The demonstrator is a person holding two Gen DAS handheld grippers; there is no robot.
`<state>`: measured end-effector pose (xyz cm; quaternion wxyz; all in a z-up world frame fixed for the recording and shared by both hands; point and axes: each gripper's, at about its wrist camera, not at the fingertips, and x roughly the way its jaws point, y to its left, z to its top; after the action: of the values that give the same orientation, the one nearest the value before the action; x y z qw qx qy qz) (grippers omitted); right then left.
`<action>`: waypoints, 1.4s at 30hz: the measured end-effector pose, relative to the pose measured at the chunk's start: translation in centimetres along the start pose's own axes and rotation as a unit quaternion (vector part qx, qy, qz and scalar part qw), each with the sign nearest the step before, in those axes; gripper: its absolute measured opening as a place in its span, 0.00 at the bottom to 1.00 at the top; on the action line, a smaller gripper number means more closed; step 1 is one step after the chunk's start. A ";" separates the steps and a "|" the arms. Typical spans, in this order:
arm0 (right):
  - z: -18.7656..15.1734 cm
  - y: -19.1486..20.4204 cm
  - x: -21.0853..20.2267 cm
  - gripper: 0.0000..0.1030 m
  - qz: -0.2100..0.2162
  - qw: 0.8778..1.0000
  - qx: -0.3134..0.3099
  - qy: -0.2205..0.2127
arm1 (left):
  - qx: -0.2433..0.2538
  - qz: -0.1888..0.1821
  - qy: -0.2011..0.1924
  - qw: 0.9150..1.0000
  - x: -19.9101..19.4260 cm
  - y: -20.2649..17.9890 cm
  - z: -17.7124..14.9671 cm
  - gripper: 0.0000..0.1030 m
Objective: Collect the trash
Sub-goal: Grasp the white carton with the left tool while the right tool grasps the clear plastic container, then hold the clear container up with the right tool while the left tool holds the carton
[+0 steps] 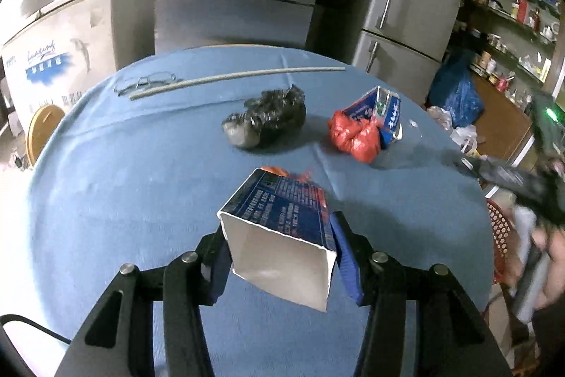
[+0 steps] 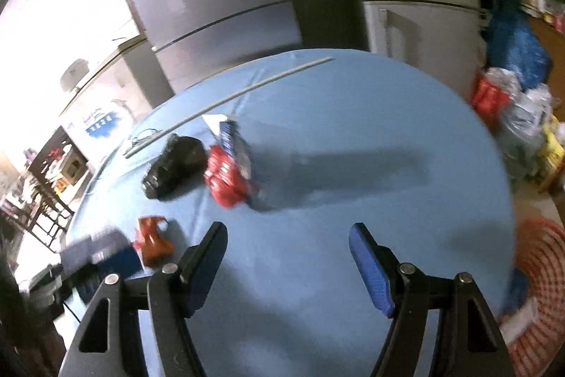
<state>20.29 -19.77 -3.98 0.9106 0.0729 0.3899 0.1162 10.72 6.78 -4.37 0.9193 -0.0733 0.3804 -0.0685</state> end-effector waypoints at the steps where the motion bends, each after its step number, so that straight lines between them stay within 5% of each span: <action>1: 0.5 0.5 1.0 0.73 -0.003 1.000 -0.005 0.004 | -0.001 -0.001 0.003 1.000 0.1 -0.1 -0.3 0.52; 9: 2.1 0.8 7.5 0.72 0.002 0.999 0.011 0.046 | -0.009 -0.009 0.009 1.000 0.0 -0.6 -1.3 0.52; 10: 2.2 0.8 8.2 0.70 0.008 0.999 0.014 0.049 | -0.007 -0.009 0.010 1.000 0.0 -0.7 -1.4 0.52; 11: 2.2 0.8 8.6 0.51 0.010 0.999 0.015 0.052 | -0.005 -0.009 0.010 1.000 0.0 -0.9 -1.4 0.52; 12: 2.2 0.6 9.0 0.45 0.015 0.998 0.020 0.058 | -0.003 -0.009 0.010 1.000 0.0 -1.0 -1.3 0.52; 22: -0.3 0.1 2.8 0.43 0.063 0.997 0.013 0.037 | 0.000 -0.008 0.007 1.000 -0.4 -1.8 -1.3 0.52; 42: -5.3 -2.7 -3.5 0.43 0.073 0.996 0.053 0.021 | 0.020 0.017 0.015 1.000 -0.8 -5.3 -1.5 0.52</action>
<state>14.55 -23.07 -5.82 0.8863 0.1472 0.4079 0.1628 8.72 1.66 -3.83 0.9159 -0.0478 0.3938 -0.0618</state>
